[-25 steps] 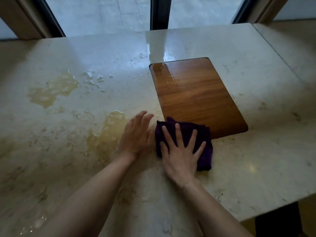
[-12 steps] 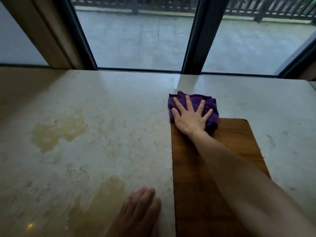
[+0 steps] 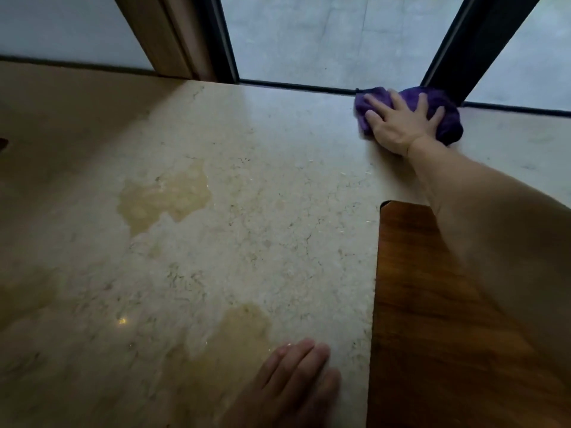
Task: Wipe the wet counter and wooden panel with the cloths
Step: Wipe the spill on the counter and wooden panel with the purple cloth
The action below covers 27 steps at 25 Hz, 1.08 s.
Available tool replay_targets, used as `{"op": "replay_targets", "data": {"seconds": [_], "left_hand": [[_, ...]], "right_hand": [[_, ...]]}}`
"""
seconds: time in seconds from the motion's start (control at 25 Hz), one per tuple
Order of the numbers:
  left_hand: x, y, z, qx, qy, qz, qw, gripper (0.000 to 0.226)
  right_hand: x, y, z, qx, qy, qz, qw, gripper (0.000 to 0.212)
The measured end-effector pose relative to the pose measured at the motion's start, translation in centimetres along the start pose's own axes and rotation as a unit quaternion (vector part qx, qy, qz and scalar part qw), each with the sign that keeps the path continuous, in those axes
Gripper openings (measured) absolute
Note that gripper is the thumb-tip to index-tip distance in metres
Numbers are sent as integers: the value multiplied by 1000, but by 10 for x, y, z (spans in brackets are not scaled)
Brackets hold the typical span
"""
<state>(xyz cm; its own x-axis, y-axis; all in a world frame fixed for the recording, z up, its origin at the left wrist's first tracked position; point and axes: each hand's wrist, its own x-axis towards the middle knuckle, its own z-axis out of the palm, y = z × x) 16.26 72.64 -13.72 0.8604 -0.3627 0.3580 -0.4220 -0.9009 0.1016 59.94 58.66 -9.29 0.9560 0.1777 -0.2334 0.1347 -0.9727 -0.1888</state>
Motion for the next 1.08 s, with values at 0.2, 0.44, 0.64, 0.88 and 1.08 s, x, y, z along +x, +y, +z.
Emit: {"op": "replay_targets", "data": {"seconds": [0.2, 0.44, 0.64, 0.88, 1.08], "left_hand": [[-5, 0, -14, -81, -84, -9, 993, 46], [0, 2, -34, -166, -104, 1, 981, 33], [-1, 1, -51, -216, -34, 9, 976, 25], [-64, -118, -89, -5, -168, -118, 979, 53], [-84, -188, -89, 36, -246, -194, 949, 59]], "right_hand": [[-60, -17, 21, -41, -9, -109, 993, 48], [-211, -26, 55, -45, -27, -152, 987, 48], [-379, -29, 98, -82, -16, -130, 988, 57], [-566, -62, 142, -50, -31, -12, 998, 51], [-679, -99, 177, -57, 0, 62, 996, 50]]}}
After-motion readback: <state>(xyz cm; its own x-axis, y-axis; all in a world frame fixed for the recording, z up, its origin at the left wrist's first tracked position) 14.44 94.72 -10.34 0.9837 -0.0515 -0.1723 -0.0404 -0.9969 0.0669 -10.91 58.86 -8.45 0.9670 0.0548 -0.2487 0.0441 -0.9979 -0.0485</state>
